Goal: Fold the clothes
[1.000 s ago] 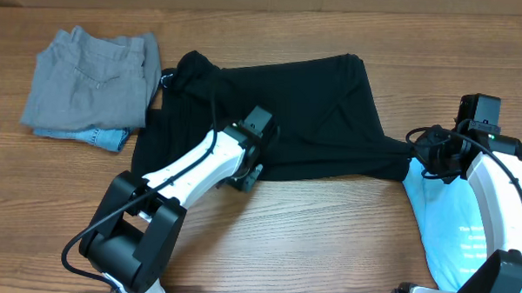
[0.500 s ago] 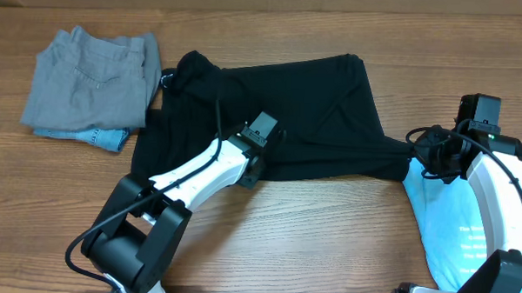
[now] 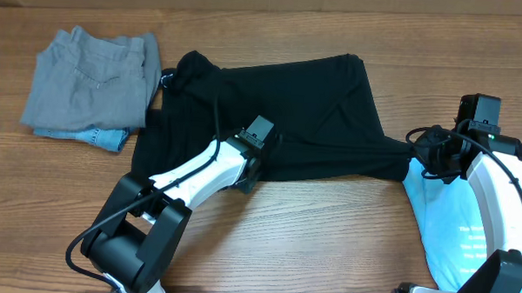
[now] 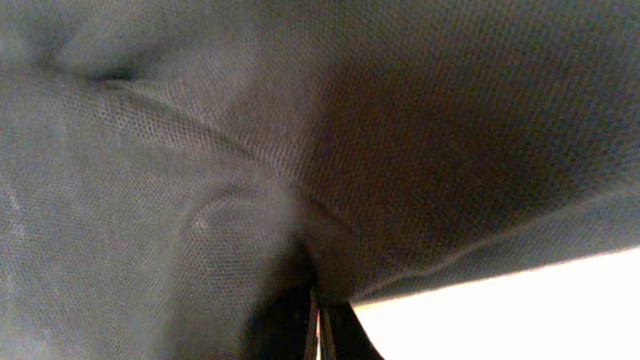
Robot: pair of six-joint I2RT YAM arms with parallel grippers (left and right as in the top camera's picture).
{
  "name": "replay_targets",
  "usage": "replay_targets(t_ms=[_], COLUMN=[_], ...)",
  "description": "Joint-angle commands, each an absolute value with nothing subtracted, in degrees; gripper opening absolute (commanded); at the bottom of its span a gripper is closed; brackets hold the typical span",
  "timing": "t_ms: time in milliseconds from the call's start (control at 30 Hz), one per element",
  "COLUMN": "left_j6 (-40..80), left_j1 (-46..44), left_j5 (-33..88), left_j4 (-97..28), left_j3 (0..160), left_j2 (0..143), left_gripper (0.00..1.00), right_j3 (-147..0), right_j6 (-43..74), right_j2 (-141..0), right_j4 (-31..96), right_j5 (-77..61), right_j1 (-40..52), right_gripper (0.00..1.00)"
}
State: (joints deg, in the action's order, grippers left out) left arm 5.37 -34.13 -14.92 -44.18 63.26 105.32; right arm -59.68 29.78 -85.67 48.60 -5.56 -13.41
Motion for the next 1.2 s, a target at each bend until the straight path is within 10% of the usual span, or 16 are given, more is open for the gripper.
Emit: replay_targets(t_ms=[0,367,933,1167], left_j6=[4.3,11.4,16.2,21.5], left_j1=[-33.8,-33.8,-42.6,-43.2], left_j5=[-12.5,-3.6,14.2,13.1], left_j4=[-56.0,-96.2,-96.9,-96.9], left_j3=[71.4,89.1,83.1,72.9], left_j2=[103.2,100.7,99.9,99.9], left_gripper=[0.04,0.04,0.04,0.04], right_j3=[-60.4,-60.4,-60.1,-60.1], right_j6=[29.8,29.8,26.9,26.2], right_j2=[-84.9,-84.9,-84.9,-84.9], right_j4=[48.3,55.5,74.1,72.4], right_j5=[-4.5,-2.5,4.0,4.0], right_j1=[-13.6,-13.6,-13.6,-13.6], right_gripper=[0.07,0.07,0.04,0.27])
